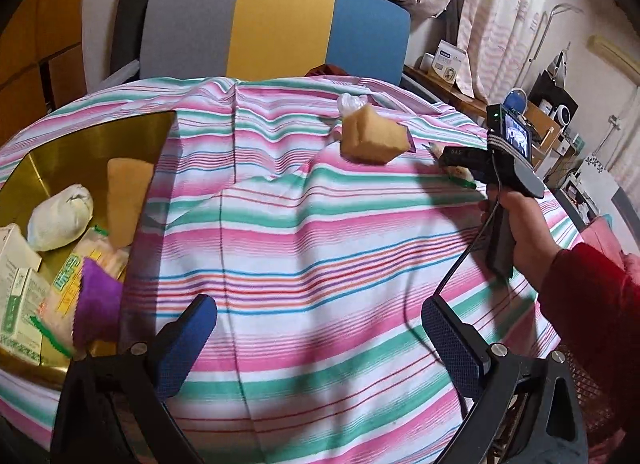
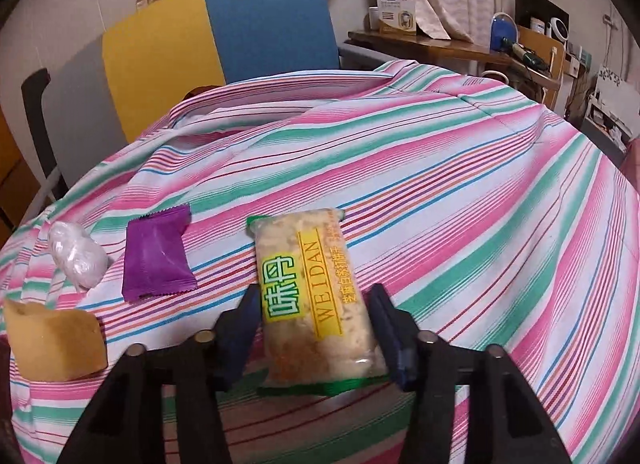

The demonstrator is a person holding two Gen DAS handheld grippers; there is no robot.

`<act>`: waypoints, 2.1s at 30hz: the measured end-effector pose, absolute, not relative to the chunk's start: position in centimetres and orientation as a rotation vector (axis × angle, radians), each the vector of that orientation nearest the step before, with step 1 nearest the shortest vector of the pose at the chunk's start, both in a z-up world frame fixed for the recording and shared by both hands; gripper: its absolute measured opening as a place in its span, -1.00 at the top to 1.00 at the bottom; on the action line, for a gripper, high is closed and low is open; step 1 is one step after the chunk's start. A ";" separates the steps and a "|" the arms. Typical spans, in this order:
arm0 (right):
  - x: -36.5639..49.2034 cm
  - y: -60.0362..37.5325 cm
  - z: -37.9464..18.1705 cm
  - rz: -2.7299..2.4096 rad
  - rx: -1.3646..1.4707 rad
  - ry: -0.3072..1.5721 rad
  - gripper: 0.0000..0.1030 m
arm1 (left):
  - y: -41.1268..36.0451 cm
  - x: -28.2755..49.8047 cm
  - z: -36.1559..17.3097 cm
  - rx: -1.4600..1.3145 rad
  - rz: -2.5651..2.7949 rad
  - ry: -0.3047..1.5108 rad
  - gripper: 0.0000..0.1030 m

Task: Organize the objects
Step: 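Return the right tool to the items and grasp the WEIDAN cracker pack, then lift the WEIDAN pack with the right tool while the left tool grasps the tan sponge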

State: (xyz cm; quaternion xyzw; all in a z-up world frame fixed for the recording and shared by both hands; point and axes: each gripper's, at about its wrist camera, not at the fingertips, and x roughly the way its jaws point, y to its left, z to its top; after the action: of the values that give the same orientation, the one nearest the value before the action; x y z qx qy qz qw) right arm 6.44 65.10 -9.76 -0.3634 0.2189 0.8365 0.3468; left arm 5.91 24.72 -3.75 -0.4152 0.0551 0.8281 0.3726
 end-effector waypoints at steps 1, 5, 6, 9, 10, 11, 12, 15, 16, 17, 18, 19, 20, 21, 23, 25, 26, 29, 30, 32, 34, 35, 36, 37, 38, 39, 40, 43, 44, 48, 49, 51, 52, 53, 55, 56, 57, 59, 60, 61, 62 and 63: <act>6.4 65.2 -9.7 2.171 -0.944 0.567 0.06 | 24.9 5.9 -3.7 -1.063 2.121 0.138 -1.00; 7.1 65.1 -9.4 2.184 -0.933 0.592 0.12 | 25.5 5.1 -3.4 -1.072 2.122 0.127 -1.00; 7.4 64.9 -9.4 2.188 -0.933 0.607 0.12 | 25.7 5.0 -3.4 -1.074 2.123 0.129 -1.00; 8.3 63.9 -9.2 2.210 -0.944 0.641 0.12 | 26.3 4.4 -3.0 -1.060 2.131 0.126 -1.00; 8.6 63.4 -9.1 2.220 -0.952 0.651 0.13 | 26.7 4.1 -2.9 -1.058 2.134 0.127 -1.00; 9.0 62.6 -9.1 2.231 -0.965 0.663 0.13 | 27.0 3.9 -2.7 -1.056 2.134 0.127 -1.00; 9.2 62.1 -9.1 2.237 -0.973 0.668 0.13 | 27.5 3.6 -2.5 -1.051 2.132 0.120 -1.00; 10.3 59.7 -9.1 2.265 -0.985 0.653 0.13 | 29.3 2.6 -2.0 -1.033 2.133 0.119 -1.00; 10.3 59.1 -9.2 2.271 -0.987 0.629 0.12 | 30.0 2.2 -1.9 -1.026 2.138 0.122 -1.00; 10.4 58.4 -9.2 2.279 -0.987 0.600 0.12 | 30.8 1.7 -1.7 -1.018 2.145 0.127 -1.00; 10.3 57.9 -9.3 2.287 -0.987 0.572 0.12 | 31.9 1.0 -1.5 -1.014 2.149 0.138 -1.00; 10.1 57.6 -9.3 2.292 -0.989 0.550 0.12 | 32.9 0.5 -1.4 -1.009 2.151 0.148 -1.00; 9.9 57.4 -9.4 2.293 -0.994 0.528 0.12 | 33.8 0.0 -1.4 -1.007 2.154 0.159 -1.00; 9.7 57.2 -9.5 2.290 -0.995 0.507 0.12 | 34.9 -0.5 -1.3 -1.002 2.162 0.175 -1.00; 9.7 57.0 -9.6 2.293 -0.984 0.491 0.12 | 37.5 -1.5 -1.3 -0.949 2.166 0.245 -1.00; 9.8 56.9 -9.8 2.294 -0.963 0.487 0.12 | 39.9 -2.0 -1.4 -0.863 2.169 0.365 -1.00; 9.9 56.9 -9.8 2.294 -0.960 0.483 0.12 | 41.1 -2.2 -1.5 -0.800 2.153 0.438 -1.00; 9.8 56.8 -9.8 2.294 -0.950 0.472 0.12 | 43.8 -2.9 -2.1 -0.705 2.091 0.568 -1.00; 9.9 56.8 -9.8 2.295 -0.948 0.470 0.12 | 44.4 -3.4 -2.3 -0.702 2.068 0.589 -1.00; 10.0 56.8 -9.9 2.296 -0.940 0.469 0.12 | 45.8 -4.3 -3.0 -0.700 2.015 0.631 -1.00; 10.0 56.9 -9.9 2.296 -0.935 0.467 0.11 | 46.7 -4.7 -3.7 -0.698 1.977 0.672 -1.00; 10.0 56.9 -9.9 2.295 -0.934 0.464 0.11 | 47.2 -5.1 -4.2 -0.703 1.961 0.686 -1.00; 10.1 56.8 -9.9 2.294 -0.933 0.461 0.11 | 47.4 -5.2 -4.6 -0.713 1.945 0.682 -1.00; 10.1 56.7 -9.9 2.294 -0.932 0.458 0.11 | 47.4 -5.4 -4.9 -0.719 1.931 0.670 -0.96; 10.1 56.8 -9.9 2.293 -0.931 0.456 0.11 | 47.4 -5.4 -5.1 -0.713 1.925 0.656 -0.87; 10.1 56.8 -10.0 2.293 -0.931 0.455 0.11 | 47.1 -5.1 -5.3 -0.690 1.918 0.635 -0.53; 10.1 56.8 -10.0 2.293 -0.929 0.454 0.11 | 47.0 -4.9 -5.4 -0.678 1.921 0.636 -0.46; 10.1 56.8 -10.0 2.293 -0.924 0.455 0.11 | 46.4 -3.7 -6.1 -0.631 1.955 0.666 -0.42; 10.2 56.8 -10.0 2.293 -0.922 0.455 0.11 | 46.4 -3.5 -6.3 -0.621 1.964 0.672 -0.40; 10.2 56.8 -10.0 2.293 -0.917 0.458 0.11 | 45.3 -2.5 -7.2 -0.586 2.055 0.707 -0.17; 10.2 56.8 -10.0 2.292 -0.915 0.458 0.11 | 45.0 -2.2 -7.1 -0.575 2.067 0.703 -0.16; 10.2 56.8 -10.0 2.290 -0.914 0.457 0.11 | 44.6 -1.5 -6.9 -0.553 2.073 0.702 -0.14; 10.1 56.8 -10.0 2.289 -0.913 0.457 0.11 | 44.2 -1.0 -6.9 -0.539 2.079 0.705 -0.13; 10.1 56.8 -10.0 2.289 -0.912 0.458 0.11 | 44.0 -0.7 -6.9 -0.529 2.083 0.705 -0.13; 10.2 56.8 -10.0 2.288 -0.907 0.459 0.12 | 43.4 -0.1 -6.9 -0.513 2.093 0.699 -0.12; 10.3 56.8 -9.9 2.287 -0.905 0.460 0.12 | 43.0 0.2 -6.8 -0.510 2.100 0.689 -0.12; 10.3 56.8 -9.9 2.286 -0.902 0.460 0.12 | 42.6 0.4 -6.7 -0.519 2.106 0.673 -0.12; 10.3 56.8 -9.8 2.283 -0.897 0.459 0.12 | 42.0 0.7 -6.8 -0.554 2.099 0.650 -0.11; 10.4 56.8 -9.8 2.282 -0.895 0.456 0.12 | 41.4 1.0 -6.7 -0.572 2.098 0.629 -0.10; 10.4 56.8 -9.7 2.281 -0.891 0.451 0.12 | 41.0 1.2 -6.6 -0.584 2.098 0.611 -0.09; 10.4 56.7 -9.7 2.283 -0.886 0.445 0.12 | 40.4 1.4 -6.5 -0.597 2.098 0.586 -0.08; 10.4 56.5 -9.5 2.287 -0.879 0.432 0.12 | 40.1 1.6 -6.4 -0.600 2.101 0.572 -0.07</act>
State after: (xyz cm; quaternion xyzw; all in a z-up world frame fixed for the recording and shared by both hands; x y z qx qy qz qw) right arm 10.42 56.49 -9.52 -0.3346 0.1645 0.8706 0.3211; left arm 1.63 40.08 -6.44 -0.2403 0.2289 0.8409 0.4274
